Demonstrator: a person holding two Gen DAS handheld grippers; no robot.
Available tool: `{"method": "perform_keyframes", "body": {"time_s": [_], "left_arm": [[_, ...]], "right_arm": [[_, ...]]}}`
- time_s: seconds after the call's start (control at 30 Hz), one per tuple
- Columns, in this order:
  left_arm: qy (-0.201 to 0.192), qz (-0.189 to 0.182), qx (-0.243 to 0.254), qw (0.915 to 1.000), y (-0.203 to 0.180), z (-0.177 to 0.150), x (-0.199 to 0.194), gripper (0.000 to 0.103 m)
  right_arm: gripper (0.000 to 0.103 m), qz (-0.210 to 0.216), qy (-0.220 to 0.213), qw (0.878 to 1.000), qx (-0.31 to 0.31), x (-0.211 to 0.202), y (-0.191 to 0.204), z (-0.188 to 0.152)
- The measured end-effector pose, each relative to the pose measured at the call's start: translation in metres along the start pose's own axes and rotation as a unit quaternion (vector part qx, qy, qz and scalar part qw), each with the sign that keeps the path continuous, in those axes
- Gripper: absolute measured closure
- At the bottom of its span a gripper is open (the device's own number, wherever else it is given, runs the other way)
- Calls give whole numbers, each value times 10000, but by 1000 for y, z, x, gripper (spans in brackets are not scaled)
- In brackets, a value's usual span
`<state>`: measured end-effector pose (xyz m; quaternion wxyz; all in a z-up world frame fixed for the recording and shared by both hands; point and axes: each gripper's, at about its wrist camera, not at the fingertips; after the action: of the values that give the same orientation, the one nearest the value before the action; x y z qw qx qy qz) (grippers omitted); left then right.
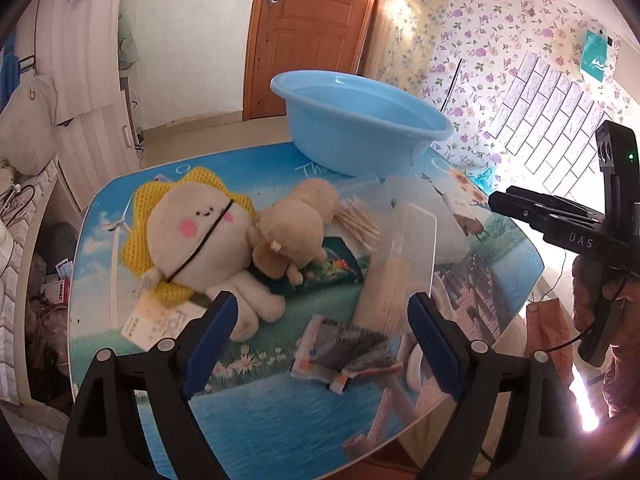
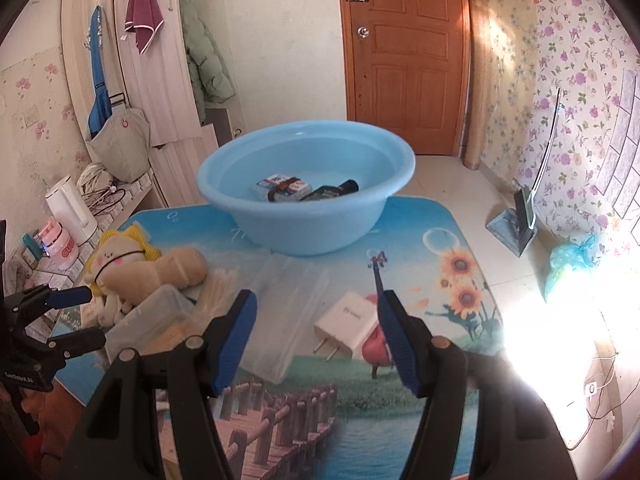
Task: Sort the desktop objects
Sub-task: 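Move both tools back over the table toward the grey packet and white hanger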
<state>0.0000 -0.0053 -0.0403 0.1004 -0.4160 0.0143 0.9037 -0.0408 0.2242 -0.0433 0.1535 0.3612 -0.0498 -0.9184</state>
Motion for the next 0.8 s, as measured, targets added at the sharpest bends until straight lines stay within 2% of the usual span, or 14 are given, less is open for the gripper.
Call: {"method": "perform_keyframes", "body": {"time_s": [0.27,0.37,0.5,0.6,0.73,0.77,0.8], "left_arm": [[257,-37,79,9996,4,-28,1,16],[305,-114,197,9993,-3,-30,10,16],[361,-191,295,9987,-11,-32,21,18],[320,-136,446,9984,-18,-32,27,30],[277,-239,556,9978,-23,-29,25,60],[266,-212,579,9977,-23,-29,25,63],[257,-223,577,9978,-22,-29,24,64]], "right_arm": [[40,459,587,9972,5,14,32,-55],[40,599,768,9952,-76,22,45,-63],[41,606,804,9948,-133,25,53,-66],[41,605,850,9945,-113,28,55,-68],[42,640,857,9941,-157,31,61,-67],[45,625,848,9942,-199,31,63,-67],[52,605,851,9942,-255,33,66,-67]]}}
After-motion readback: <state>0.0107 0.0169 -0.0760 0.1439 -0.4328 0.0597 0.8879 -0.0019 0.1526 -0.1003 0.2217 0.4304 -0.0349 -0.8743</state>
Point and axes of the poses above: each gripper's, at about its wrist camera, not at the fingertips, and x roughly the way its jaws point, y to its left, z to its top, and after that the axes turned 10 degrees about z, right-handed
